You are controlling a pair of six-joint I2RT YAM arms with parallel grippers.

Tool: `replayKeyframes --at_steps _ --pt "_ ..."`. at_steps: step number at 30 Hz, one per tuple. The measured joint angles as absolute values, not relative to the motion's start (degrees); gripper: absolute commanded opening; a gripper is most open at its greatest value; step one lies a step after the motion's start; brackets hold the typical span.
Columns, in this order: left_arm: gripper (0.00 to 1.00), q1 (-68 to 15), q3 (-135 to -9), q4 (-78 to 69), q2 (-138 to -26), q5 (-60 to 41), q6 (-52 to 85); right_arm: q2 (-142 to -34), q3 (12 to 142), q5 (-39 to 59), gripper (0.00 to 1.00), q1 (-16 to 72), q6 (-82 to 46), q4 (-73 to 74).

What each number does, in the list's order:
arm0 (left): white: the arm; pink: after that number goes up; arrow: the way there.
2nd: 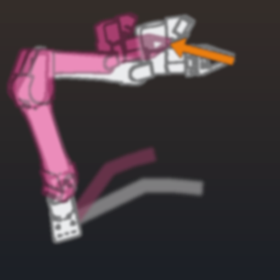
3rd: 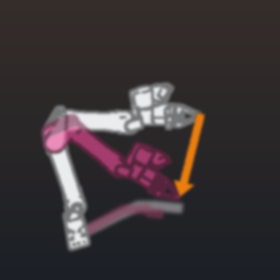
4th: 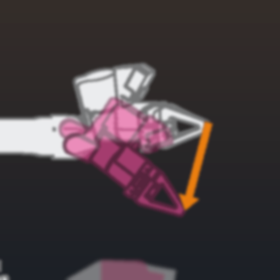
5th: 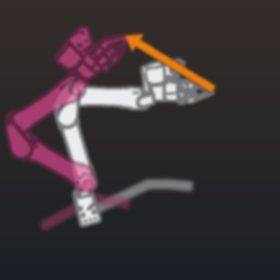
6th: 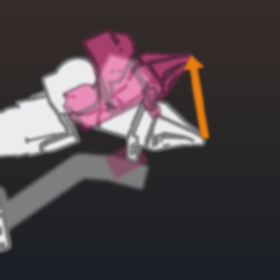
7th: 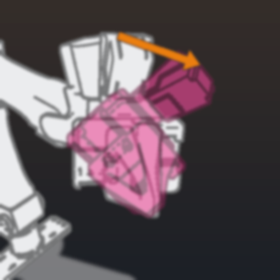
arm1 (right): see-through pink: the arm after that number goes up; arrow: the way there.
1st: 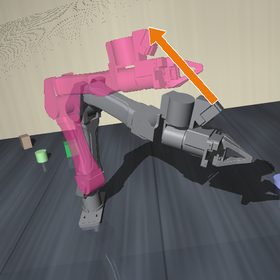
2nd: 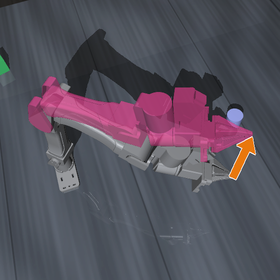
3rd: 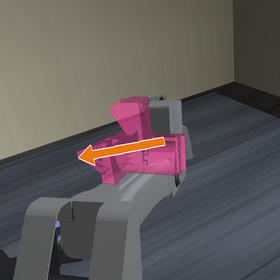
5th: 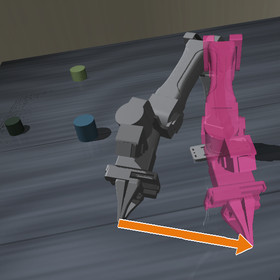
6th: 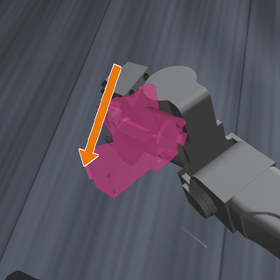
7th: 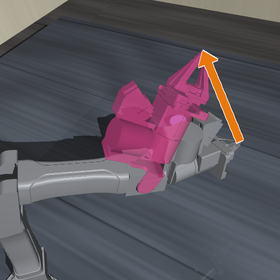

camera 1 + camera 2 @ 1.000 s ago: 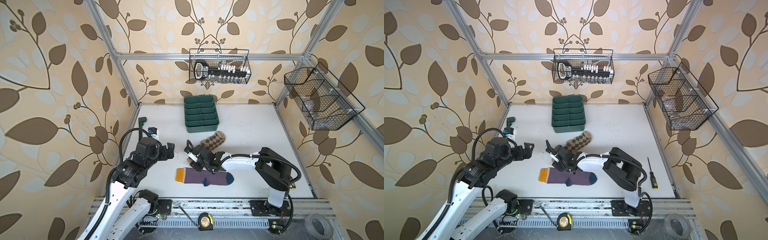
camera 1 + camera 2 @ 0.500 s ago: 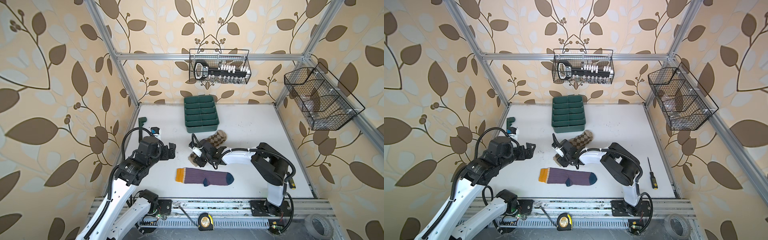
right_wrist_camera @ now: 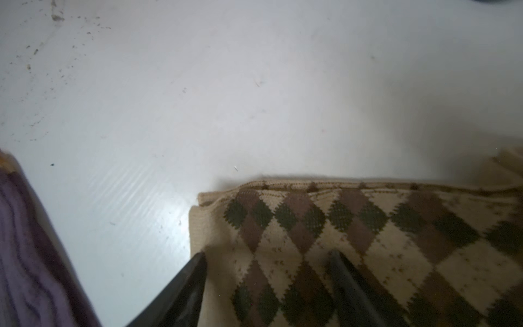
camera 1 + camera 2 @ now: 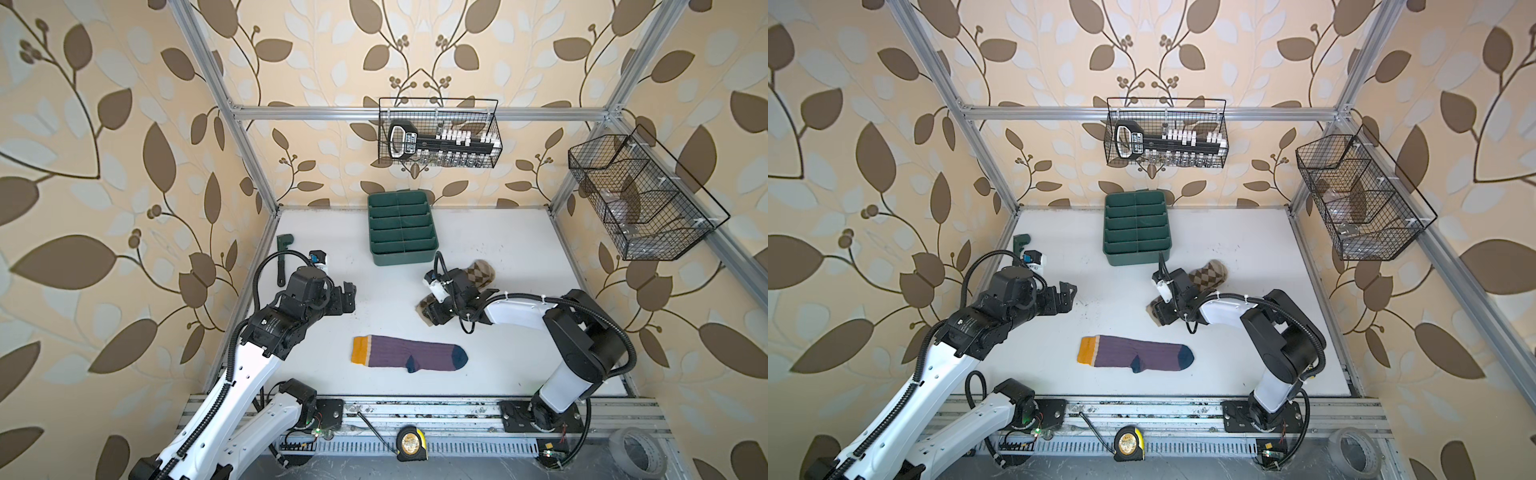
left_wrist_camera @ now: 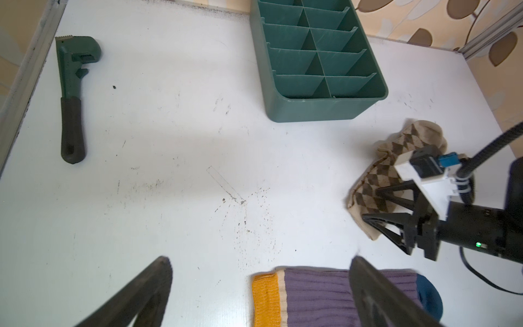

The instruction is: Roll the socks

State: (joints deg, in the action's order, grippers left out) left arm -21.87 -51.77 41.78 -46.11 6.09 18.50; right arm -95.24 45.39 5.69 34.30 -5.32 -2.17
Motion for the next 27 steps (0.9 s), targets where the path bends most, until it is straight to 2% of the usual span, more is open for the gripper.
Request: replayKeyframes --at_steps 6,11,15,21,27 --pt "0.99 -22.2 -51.8 41.8 -47.2 7.0 20.0 -88.9 49.7 4.2 0.77 33.1 -7.7 -12.0" --pt "0.99 -22.2 -51.8 41.8 -47.4 8.2 21.1 -86.7 63.1 -0.1 0.72 29.3 -13.2 -12.7" --pt "0.99 -22.2 -51.8 41.8 -47.4 9.3 21.5 -97.4 82.8 -2.1 0.66 24.5 -17.4 -15.2" --pt "0.99 -22.2 -51.8 41.7 -47.5 10.7 21.7 -118.8 107.5 -3.3 0.67 21.5 -21.0 -21.4" --pt "0.99 -22.2 -51.8 41.7 -49.0 11.2 21.9 -133.6 119.3 -3.4 0.67 21.2 -23.2 -26.0"
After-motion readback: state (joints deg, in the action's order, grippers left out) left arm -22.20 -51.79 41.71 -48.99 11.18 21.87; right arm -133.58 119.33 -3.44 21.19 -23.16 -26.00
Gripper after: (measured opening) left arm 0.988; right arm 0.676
